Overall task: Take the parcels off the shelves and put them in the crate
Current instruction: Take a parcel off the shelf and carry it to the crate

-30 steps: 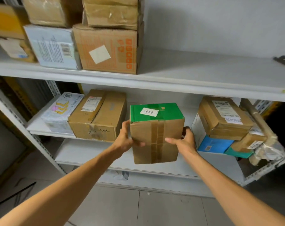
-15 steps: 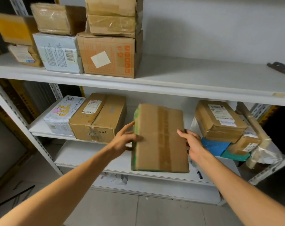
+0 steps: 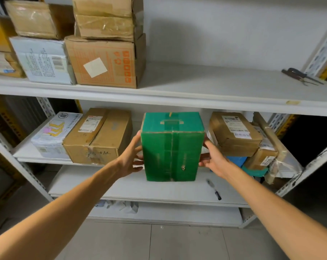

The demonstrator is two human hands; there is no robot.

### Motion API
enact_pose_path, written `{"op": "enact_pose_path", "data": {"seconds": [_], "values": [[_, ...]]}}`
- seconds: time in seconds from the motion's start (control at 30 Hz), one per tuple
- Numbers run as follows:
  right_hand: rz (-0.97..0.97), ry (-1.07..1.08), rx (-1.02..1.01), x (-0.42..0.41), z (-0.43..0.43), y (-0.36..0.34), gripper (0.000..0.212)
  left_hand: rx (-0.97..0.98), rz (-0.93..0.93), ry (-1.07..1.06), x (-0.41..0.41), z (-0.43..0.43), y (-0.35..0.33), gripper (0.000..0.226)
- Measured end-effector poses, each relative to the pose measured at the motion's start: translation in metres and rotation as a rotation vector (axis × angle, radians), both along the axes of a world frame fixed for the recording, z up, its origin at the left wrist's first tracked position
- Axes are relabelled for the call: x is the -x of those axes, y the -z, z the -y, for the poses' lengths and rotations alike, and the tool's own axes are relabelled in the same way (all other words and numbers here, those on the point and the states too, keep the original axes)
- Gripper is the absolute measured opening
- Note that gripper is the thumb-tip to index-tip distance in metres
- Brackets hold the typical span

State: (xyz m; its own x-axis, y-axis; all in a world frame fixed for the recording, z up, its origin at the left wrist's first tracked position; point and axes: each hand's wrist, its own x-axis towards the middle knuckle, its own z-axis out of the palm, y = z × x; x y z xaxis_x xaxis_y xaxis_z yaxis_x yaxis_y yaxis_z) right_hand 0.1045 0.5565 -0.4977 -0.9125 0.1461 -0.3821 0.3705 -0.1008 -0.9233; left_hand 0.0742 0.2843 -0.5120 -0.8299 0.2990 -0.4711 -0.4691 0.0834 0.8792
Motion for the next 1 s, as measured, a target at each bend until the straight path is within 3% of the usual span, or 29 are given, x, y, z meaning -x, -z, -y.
{"op": "enact_pose_path", "data": {"seconds": [0.13, 0.23, 0.3, 0.43, 0.47, 0.57, 0.67, 0.83, 1.0], "values": [[0.098, -0.081, -0.195, 0.008, -0.011, -0.012, 0.064, 0.102, 0.035, 0.055, 0.002, 0.002, -0.004, 0.105], [0.12, -0.123, -0.063, 0.013, -0.016, -0.021, 0.081, -0.056, 0.048, 0.068, 0.005, 0.004, -0.003, 0.104], [0.109, -0.178, 0.028, 0.012, -0.01, -0.022, 0.094, -0.116, 0.018, 0.098, 0.004, 0.0, -0.007, 0.092], [0.052, -0.222, 0.033, 0.007, -0.002, -0.008, 0.1, -0.014, -0.096, 0.097, 0.001, -0.005, -0.004, 0.045], [0.061, -0.203, 0.074, 0.006, -0.003, -0.001, 0.102, -0.028, -0.088, 0.085, 0.002, -0.004, 0.0, 0.042], [0.063, -0.197, 0.094, 0.012, -0.002, 0.026, 0.083, -0.05, -0.061, 0.063, 0.009, -0.006, 0.017, 0.061], [0.055, -0.2, 0.07, 0.025, 0.004, 0.042, 0.066, -0.002, -0.103, 0.026, 0.02, -0.011, 0.034, 0.063], [0.066, -0.165, 0.078, 0.054, 0.022, 0.06, 0.065, 0.026, -0.08, -0.051, 0.048, -0.001, 0.055, 0.073], [0.024, -0.08, 0.072, 0.094, 0.05, 0.06, 0.062, 0.036, -0.124, -0.071, 0.105, 0.023, 0.048, 0.069]]}}
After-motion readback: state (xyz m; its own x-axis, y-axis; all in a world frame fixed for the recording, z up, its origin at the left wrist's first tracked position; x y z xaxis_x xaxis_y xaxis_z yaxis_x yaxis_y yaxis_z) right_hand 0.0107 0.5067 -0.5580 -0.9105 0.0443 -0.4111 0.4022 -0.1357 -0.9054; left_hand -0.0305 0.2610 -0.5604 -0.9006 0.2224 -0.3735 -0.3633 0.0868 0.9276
